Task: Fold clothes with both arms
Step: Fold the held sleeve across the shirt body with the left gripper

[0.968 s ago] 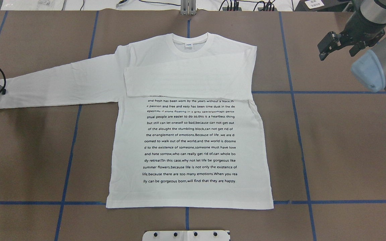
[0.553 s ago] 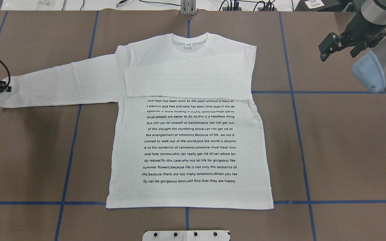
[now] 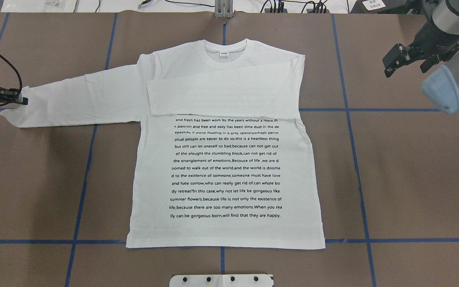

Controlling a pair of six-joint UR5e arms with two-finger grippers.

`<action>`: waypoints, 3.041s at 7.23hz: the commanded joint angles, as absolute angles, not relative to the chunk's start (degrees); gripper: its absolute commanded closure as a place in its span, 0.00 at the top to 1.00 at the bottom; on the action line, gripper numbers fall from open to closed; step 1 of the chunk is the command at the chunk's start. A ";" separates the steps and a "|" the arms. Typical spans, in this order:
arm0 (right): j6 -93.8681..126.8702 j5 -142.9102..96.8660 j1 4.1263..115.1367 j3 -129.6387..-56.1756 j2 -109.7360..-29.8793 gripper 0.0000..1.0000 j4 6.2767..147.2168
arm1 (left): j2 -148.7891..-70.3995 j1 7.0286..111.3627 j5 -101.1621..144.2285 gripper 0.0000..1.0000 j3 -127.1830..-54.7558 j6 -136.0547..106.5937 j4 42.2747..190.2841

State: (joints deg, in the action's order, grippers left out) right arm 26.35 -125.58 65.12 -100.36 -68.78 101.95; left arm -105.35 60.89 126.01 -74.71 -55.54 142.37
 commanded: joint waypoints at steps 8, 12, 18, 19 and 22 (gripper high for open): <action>27.16 -125.77 65.13 -102.30 -77.70 1.00 92.37 | -146.14 44.69 127.45 0.00 -74.98 -96.04 131.48; 27.16 -125.68 65.13 -102.13 -77.61 1.00 92.37 | -146.34 41.93 126.74 0.00 -74.80 -96.33 131.75; 27.60 -126.47 65.04 -101.95 -77.34 1.00 92.29 | -155.21 29.12 106.73 0.79 -53.44 -96.07 144.93; 27.51 -126.47 65.04 -102.04 -77.26 1.00 92.20 | -155.65 28.40 106.61 1.00 -53.44 -96.15 144.84; 27.51 -127.26 65.04 -102.30 -77.08 1.00 92.11 | -155.39 28.48 106.61 1.00 -53.70 -95.72 144.84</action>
